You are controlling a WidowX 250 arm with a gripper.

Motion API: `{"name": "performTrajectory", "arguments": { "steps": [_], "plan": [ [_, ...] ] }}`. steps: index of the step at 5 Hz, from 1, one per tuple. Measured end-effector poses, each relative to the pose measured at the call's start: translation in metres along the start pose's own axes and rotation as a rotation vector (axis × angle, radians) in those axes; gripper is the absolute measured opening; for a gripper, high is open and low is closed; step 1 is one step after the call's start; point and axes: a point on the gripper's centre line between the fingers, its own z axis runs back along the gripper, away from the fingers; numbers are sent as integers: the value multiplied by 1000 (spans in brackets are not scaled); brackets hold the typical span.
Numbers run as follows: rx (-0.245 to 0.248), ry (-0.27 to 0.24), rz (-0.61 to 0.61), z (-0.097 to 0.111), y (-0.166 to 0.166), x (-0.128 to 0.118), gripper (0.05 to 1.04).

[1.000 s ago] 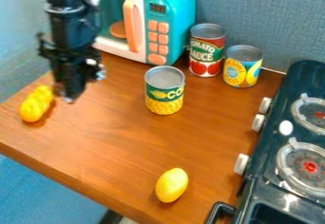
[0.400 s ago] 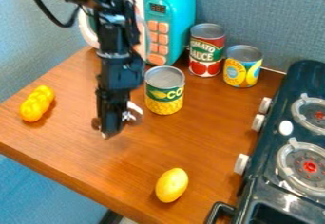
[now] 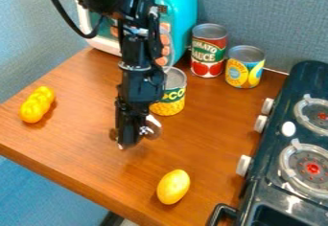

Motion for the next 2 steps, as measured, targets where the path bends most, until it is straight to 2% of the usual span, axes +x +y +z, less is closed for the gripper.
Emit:
{"name": "performTrajectory", "arguments": {
  "steps": [1, 2],
  "plan": [
    [-5, 20, 48, -9, -5, 6, 140],
    [4, 32, 69, -16, -3, 7, 180]
  ]
}}
